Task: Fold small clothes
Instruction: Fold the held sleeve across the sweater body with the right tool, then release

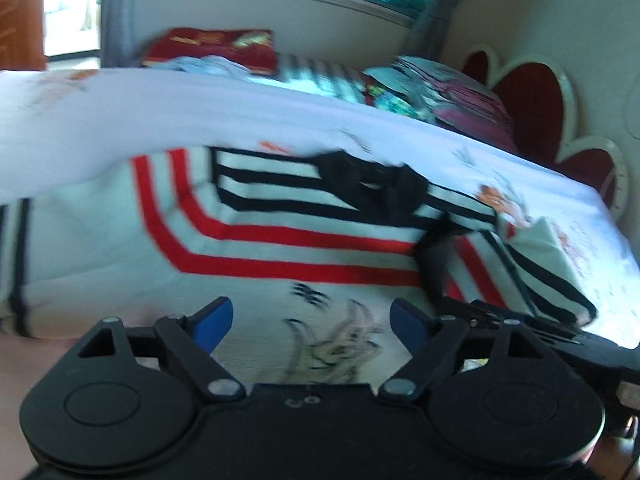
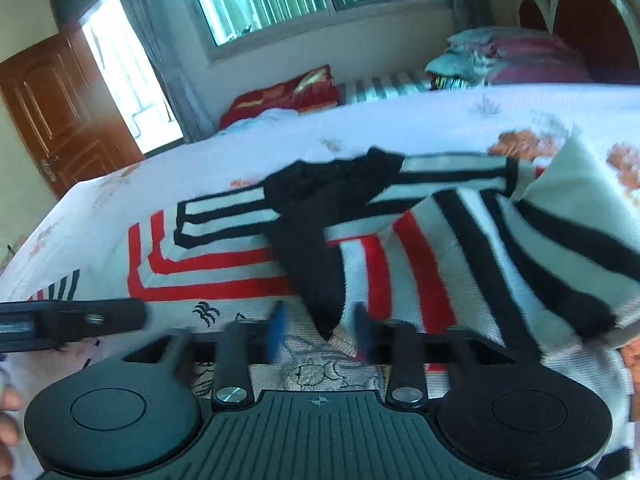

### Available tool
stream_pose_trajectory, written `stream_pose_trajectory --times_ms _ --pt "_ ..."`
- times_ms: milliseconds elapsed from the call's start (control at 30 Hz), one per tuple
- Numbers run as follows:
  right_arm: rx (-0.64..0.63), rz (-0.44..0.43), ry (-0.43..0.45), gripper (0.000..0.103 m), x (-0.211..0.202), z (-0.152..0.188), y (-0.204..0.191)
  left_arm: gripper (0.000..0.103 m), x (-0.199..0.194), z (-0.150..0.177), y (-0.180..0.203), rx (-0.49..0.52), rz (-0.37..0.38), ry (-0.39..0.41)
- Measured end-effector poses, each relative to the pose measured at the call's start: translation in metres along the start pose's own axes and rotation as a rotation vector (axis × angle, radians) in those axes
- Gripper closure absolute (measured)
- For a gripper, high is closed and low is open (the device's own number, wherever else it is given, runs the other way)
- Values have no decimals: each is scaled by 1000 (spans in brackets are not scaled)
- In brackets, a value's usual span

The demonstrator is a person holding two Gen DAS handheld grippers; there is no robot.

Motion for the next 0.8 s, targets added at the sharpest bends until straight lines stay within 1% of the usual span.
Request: stream_pose_trajectory --times_ms 33,100,167,233,300,367,433,467,500,533,567,600,667,733,800 --pt "-12 6 17 48 -9 1 0 15 4 2 5 5 25 -9" --pt "-27 21 38 48 -27 3 5 14 13 6 17 27 60 -27" --pt "-42 59 46 48 -44 7 15 14 25 11 29 51 86 -47" --pt "-57 114 46 48 -60 13 28 18 41 16 39 68 94 -68" --pt "-55 173 51 48 -73 18 44 32 58 19 43 65 89 -91" --pt "-30 229 56 48 -84 22 62 43 72 20 44 18 101 -100" --pt "0 277 56 48 -90 24 79 44 79 18 45 -18 104 -76" --pt "13 298 53 48 -91 25 87 49 82 16 45 -31 99 -73" --pt "22 315 50 48 -91 26 94 60 85 15 46 -42 102 -62" --pt "30 328 50 48 -92 26 101 67 87 14 45 -54 106 -51" --pt "37 338 46 48 -90 26 106 84 90 13 44 -72 121 -44" --pt "43 344 40 48 -88 26 110 92 93 12 42 -96 137 -47" --pt "61 344 31 48 -83 26 117 95 91 9 39 -126 152 -36" --pt "65 343 28 48 -83 27 121 95 81 1 40 -130 187 7" --pt "48 344 27 48 -78 25 122 96 69 -12 35 -182 221 42"
Point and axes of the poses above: each gripper's, at about its wrist camera, not at the fingertips, and x roughly the way its jaws point, y to its right, z to its underside, the point moved 2 cm from there along x, roughly the way its jaws point, and after that the axes turned 7 degrees about y, right-handed, at the moved point
